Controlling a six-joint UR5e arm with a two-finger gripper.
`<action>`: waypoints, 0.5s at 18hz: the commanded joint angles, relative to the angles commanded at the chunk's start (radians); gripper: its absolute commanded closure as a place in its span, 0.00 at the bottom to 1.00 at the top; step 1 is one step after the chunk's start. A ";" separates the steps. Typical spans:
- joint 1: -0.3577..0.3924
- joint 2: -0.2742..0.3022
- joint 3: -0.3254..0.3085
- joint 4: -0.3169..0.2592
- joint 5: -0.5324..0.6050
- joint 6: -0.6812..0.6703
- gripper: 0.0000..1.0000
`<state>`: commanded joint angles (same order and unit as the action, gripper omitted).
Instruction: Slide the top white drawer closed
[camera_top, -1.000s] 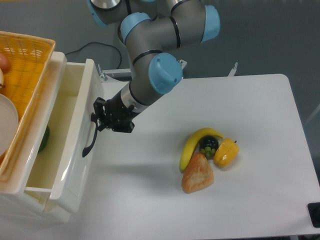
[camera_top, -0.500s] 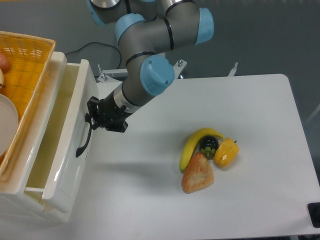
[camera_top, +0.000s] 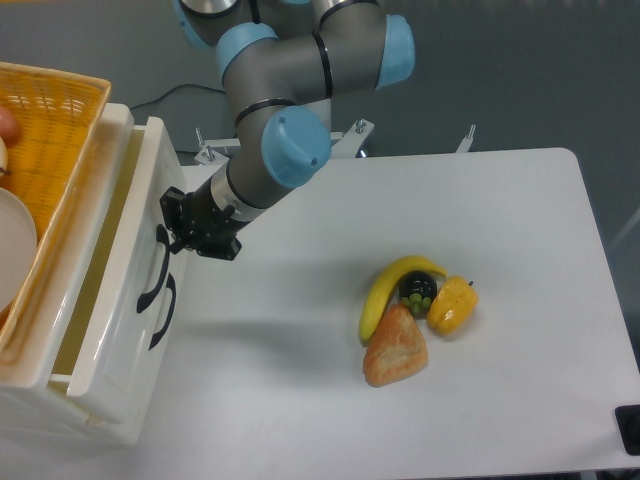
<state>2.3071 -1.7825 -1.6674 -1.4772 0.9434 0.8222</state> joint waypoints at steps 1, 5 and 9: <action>-0.002 0.000 0.000 0.000 -0.002 0.000 0.92; -0.015 0.000 0.000 0.000 -0.006 0.000 0.92; -0.025 0.000 0.000 0.005 -0.011 0.002 0.92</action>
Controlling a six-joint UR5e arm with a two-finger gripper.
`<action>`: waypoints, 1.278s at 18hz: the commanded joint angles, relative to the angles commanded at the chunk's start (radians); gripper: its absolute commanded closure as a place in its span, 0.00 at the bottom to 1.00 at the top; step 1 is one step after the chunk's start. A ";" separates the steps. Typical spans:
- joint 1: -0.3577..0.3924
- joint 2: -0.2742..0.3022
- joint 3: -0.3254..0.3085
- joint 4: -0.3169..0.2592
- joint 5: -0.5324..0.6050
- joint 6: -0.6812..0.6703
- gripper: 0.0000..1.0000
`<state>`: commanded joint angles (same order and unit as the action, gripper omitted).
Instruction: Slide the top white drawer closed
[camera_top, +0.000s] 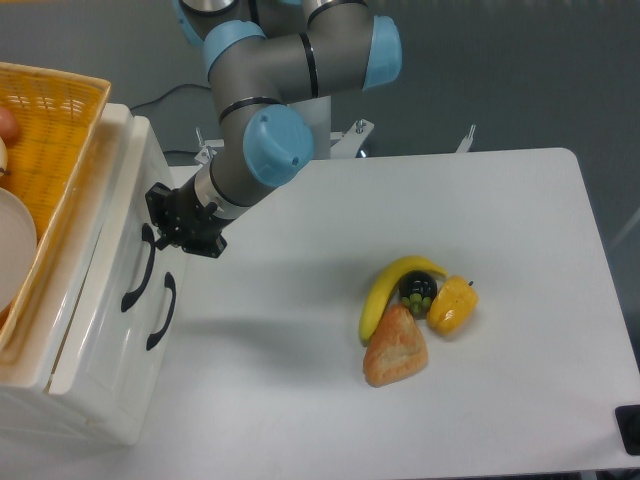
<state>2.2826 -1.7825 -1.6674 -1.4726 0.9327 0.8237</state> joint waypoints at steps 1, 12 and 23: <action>0.000 0.000 0.000 0.000 -0.002 0.000 0.92; 0.008 -0.006 0.002 0.003 0.005 0.002 0.84; 0.248 -0.017 0.090 0.009 0.012 0.009 0.58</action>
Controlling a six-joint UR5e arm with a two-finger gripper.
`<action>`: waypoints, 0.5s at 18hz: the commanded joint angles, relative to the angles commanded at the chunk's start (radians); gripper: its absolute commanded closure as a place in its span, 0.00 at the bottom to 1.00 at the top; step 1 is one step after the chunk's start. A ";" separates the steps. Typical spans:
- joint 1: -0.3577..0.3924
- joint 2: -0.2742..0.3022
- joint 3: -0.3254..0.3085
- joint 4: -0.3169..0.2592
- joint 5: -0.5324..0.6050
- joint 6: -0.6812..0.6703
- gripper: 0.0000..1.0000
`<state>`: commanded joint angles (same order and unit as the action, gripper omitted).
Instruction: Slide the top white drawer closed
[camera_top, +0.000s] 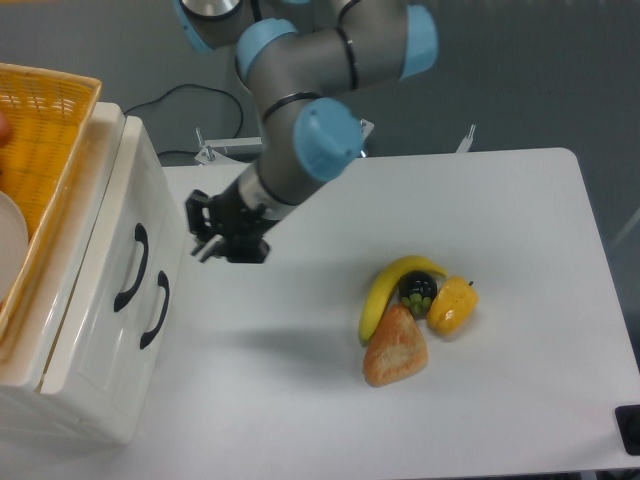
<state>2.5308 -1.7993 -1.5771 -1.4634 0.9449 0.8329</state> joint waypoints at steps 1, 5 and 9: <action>0.023 -0.011 0.009 0.003 0.002 0.002 0.45; 0.107 -0.020 0.019 0.090 0.136 0.028 0.00; 0.178 -0.051 0.020 0.182 0.232 0.099 0.00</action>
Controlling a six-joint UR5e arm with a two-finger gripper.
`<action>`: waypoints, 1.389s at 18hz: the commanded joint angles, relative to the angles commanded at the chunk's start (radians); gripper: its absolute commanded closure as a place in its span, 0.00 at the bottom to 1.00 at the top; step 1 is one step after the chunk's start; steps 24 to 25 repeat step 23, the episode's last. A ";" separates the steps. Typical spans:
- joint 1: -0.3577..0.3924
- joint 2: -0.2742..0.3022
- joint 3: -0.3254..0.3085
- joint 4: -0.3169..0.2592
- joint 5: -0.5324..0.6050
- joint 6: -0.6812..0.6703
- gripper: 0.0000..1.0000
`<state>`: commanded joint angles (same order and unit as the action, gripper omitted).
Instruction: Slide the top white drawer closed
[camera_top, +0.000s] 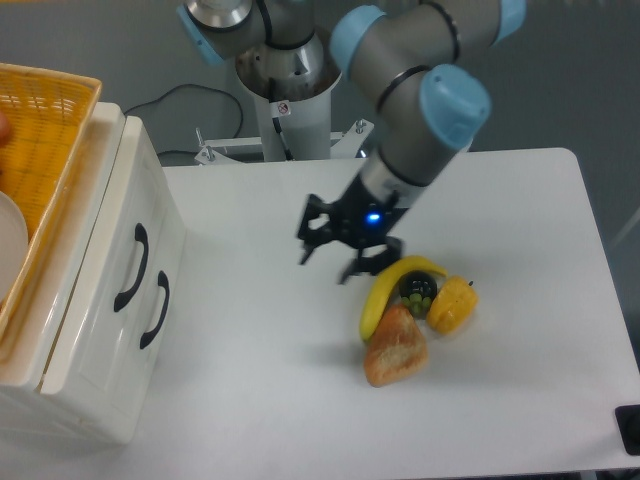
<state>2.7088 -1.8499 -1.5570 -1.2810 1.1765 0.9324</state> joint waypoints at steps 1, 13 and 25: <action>0.020 -0.008 0.002 0.012 0.009 0.043 0.00; 0.246 -0.121 0.063 0.146 0.262 0.606 0.00; 0.247 -0.178 0.081 0.149 0.379 0.691 0.00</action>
